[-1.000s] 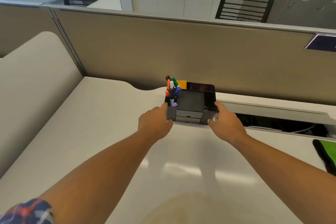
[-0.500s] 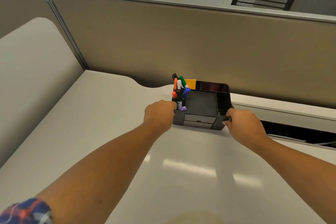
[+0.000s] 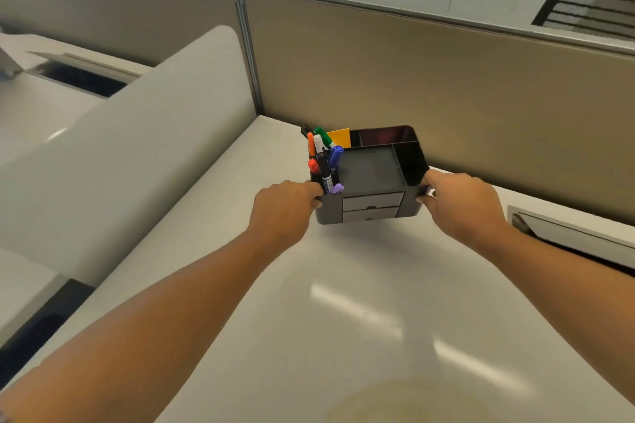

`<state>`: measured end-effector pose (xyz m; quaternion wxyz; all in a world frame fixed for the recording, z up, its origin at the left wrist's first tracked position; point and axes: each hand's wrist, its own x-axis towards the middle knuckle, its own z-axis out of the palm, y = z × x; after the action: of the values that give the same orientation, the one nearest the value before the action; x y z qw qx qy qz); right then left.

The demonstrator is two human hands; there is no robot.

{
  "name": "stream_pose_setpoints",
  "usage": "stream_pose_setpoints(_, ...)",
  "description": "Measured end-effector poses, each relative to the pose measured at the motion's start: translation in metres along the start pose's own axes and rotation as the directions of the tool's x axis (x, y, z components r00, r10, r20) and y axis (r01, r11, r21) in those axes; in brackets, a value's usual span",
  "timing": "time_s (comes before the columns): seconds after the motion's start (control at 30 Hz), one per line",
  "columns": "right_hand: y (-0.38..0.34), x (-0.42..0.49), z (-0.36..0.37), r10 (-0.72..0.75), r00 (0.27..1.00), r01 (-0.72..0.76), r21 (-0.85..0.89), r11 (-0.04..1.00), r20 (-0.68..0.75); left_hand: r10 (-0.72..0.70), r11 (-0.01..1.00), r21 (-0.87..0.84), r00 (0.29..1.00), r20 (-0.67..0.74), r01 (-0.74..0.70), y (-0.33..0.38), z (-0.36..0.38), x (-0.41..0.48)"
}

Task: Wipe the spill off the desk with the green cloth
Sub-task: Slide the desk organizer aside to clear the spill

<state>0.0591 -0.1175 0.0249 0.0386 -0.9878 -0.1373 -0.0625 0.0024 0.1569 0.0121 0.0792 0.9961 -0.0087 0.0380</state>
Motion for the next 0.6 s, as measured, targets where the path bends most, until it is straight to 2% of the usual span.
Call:
stream_pose_setpoints(0.27, -0.118, 0.021, 0.025, -0.167, 0.986, 0.167, 0.017, 0.986, -0.013, -0.146, 0.979, 0.134, 0.988, -0.056, 0.152, -0.101, -0.02, -0.062)
stream_pose_setpoints(0.47, -0.16, 0.027, 0.052, -0.189, 0.982, 0.19, -0.019, 0.982, 0.029, -0.212, 0.959, 0.186, 0.977, -0.04, 0.215, -0.132, -0.009, -0.089)
stream_pose_setpoints(0.6, -0.169, 0.031, 0.063, -0.2, 0.977, 0.203, -0.037, 0.978, 0.074, -0.271, 0.948, 0.183, 0.962, 0.032, 0.261, -0.138, 0.005, -0.092)
